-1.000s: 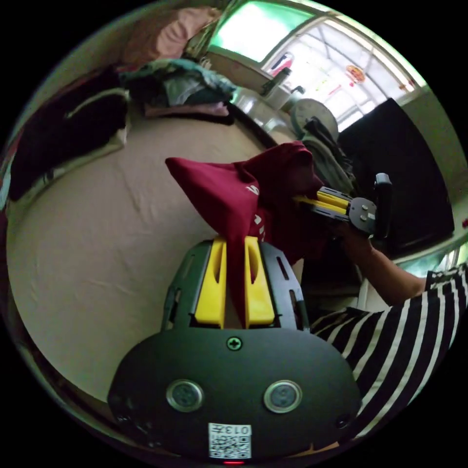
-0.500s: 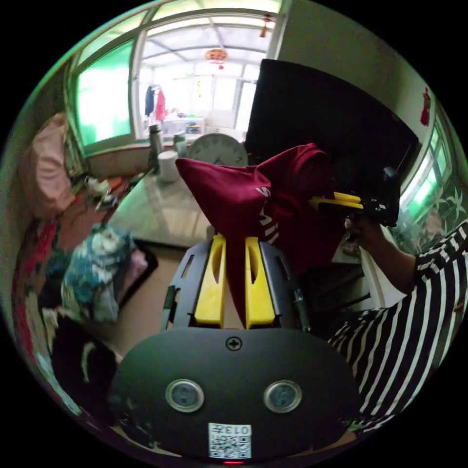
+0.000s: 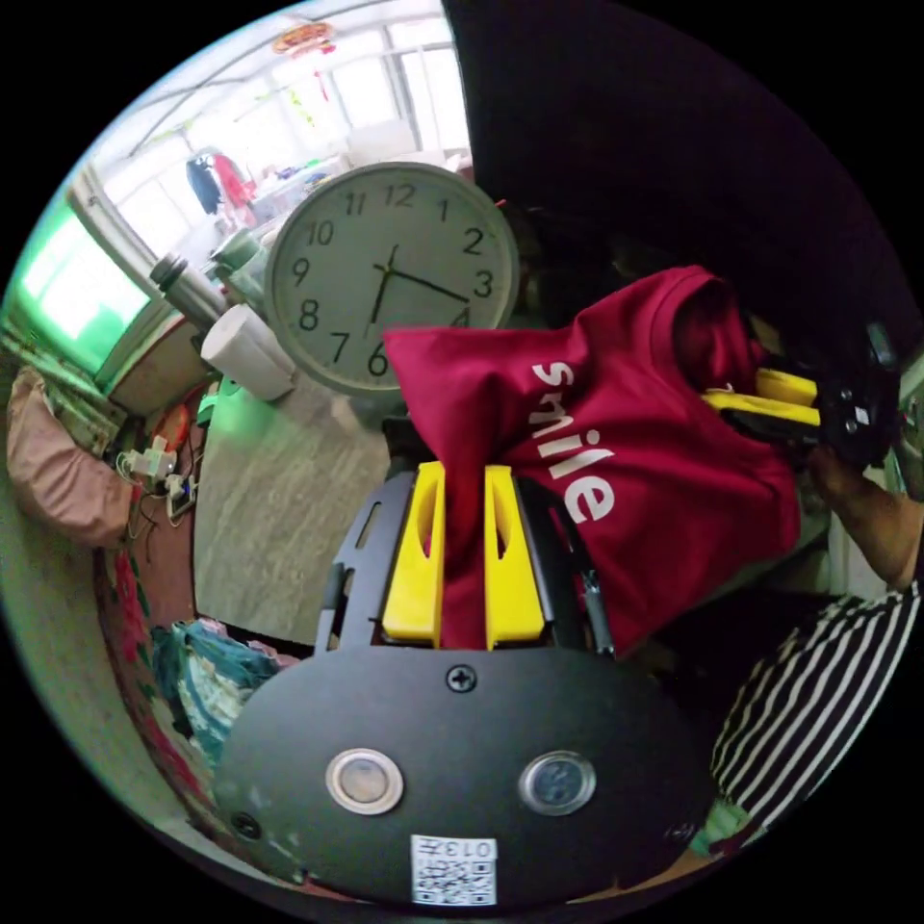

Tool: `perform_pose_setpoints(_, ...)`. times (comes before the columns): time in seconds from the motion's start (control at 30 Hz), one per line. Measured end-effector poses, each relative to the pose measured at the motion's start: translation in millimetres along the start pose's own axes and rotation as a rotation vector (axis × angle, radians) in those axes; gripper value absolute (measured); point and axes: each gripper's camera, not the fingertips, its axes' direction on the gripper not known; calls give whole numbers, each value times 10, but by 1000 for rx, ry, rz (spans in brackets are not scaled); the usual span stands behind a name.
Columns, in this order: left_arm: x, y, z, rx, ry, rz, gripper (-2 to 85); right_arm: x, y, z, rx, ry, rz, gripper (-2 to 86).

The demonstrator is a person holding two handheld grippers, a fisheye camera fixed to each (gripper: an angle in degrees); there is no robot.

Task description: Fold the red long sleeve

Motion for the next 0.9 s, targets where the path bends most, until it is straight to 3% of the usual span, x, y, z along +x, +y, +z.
perform_pose_setpoints(0.13,44,-43,213,95,2,-143,71,-97,61,51,37,70,-76,61)
perform_pose_setpoints(0.3,175,-182,264,105,-62,-85,74,-166,155,5,120,107,-28,70)
perform_pose_setpoints(0.5,-58,-98,23,184,134,-176,69,-33,143,-286,151,7,-15,107)
perform_pose_setpoints(0.67,-79,366,-326,362,-13,-303,83,12,163,-725,256,111,15,115)
perform_pose_setpoints(0.8,124,434,-330,345,-37,-264,87,-542,13,-910,322,175,-225,83)
perform_pose_setpoints(0.9,393,370,-121,234,-81,-196,86,-1038,-71,-770,350,250,-351,66)
